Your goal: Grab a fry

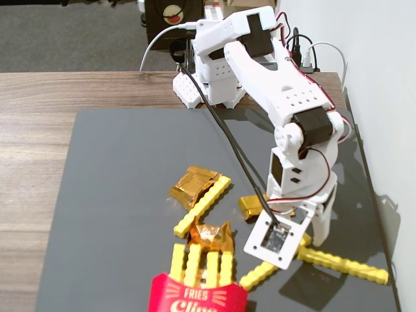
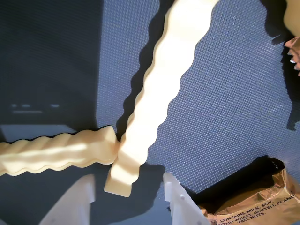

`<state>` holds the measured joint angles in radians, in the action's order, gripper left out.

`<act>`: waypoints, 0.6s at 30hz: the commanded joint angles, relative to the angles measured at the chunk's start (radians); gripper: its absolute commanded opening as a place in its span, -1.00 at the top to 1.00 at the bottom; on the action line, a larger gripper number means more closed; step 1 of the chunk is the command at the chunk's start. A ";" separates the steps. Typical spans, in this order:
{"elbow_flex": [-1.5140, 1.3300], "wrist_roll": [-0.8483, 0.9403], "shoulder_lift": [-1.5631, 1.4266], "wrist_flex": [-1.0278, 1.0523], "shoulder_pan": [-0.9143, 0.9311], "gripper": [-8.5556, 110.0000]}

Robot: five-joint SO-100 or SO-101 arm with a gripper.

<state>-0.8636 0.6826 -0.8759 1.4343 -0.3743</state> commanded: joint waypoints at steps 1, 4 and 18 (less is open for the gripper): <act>0.049 0.002 -0.005 -0.014 0.008 0.57; 0.054 0.002 -0.002 -0.017 0.008 0.60; 0.081 0.008 0.023 -0.003 0.014 0.85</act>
<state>-0.8253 0.6826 -0.8330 1.4235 -0.3651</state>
